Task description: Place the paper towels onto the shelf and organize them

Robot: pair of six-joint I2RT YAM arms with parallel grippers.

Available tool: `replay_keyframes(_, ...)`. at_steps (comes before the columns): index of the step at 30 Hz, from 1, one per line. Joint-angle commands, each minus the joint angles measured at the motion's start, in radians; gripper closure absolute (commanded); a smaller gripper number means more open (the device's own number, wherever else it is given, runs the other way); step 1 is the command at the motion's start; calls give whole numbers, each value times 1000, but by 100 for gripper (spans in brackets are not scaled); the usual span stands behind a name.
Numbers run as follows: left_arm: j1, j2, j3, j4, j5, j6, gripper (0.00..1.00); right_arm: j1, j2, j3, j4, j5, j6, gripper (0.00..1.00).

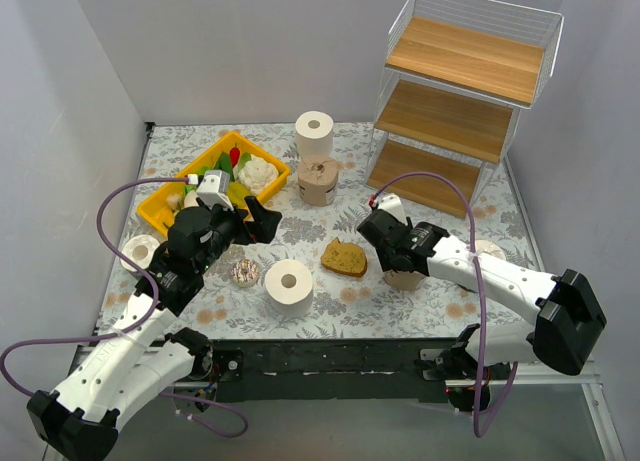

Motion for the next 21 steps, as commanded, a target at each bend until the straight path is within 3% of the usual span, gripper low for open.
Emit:
replay_keyframes(1,3,2,3,-1,-22,16,2,-2,-30,39,-23,76,-59,51)
replay_keyframes(5,3,-4,3,-1,-28,14,2,0,-61,94,-32,35,-168,60)
replay_keyframes(9,3,-6,3,0,-26,16,2,3,-72,191,-86,-51,-321,62)
replay_keyframes(15,3,3,6,0,-17,17,2,19,-18,560,-207,-54,-525,67)
replay_keyframes(21,3,2,4,2,-16,19,2,35,52,910,-122,50,-852,67)
